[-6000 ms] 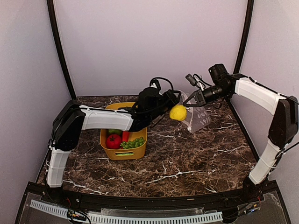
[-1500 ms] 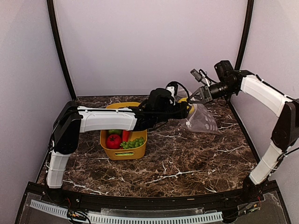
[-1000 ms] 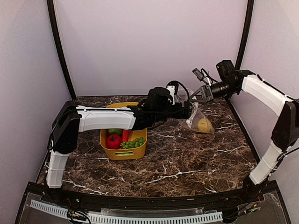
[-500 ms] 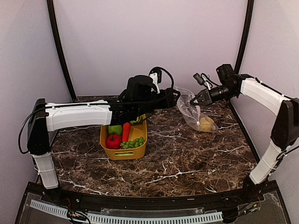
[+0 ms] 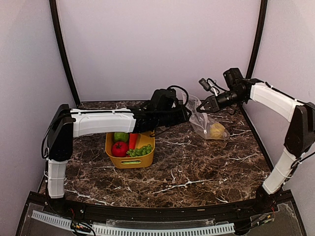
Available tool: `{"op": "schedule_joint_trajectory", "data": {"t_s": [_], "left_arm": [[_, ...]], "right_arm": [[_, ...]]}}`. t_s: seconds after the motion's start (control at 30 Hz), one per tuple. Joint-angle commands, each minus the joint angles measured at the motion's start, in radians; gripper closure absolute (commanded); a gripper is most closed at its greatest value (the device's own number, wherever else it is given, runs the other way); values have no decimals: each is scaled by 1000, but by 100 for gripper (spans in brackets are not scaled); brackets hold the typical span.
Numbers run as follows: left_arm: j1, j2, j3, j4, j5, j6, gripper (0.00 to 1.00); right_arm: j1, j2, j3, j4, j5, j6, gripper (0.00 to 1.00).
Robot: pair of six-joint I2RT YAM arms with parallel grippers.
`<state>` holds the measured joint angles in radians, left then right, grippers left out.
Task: Place the food in the zip-top bag and seal the zipper
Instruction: Adjust the zipper food storage bag at the corner of the board.
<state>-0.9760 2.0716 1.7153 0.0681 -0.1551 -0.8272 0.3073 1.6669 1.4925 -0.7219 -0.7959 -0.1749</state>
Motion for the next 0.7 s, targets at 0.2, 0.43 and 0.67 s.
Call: {"op": "schedule_joint_trajectory", "data": {"t_s": [0.2,0.43,0.67], "left_arm": [[54,73,60,9,139,-138,75],[65,118,115,16,174,-118,87],[66,117,212,40,254,-90,99]], "right_arm": [[30,-9,17,27,43,-20,100],[30,-2,17,27,75,-22,100],[-38,23,178,-15,479,-71,100]]}}
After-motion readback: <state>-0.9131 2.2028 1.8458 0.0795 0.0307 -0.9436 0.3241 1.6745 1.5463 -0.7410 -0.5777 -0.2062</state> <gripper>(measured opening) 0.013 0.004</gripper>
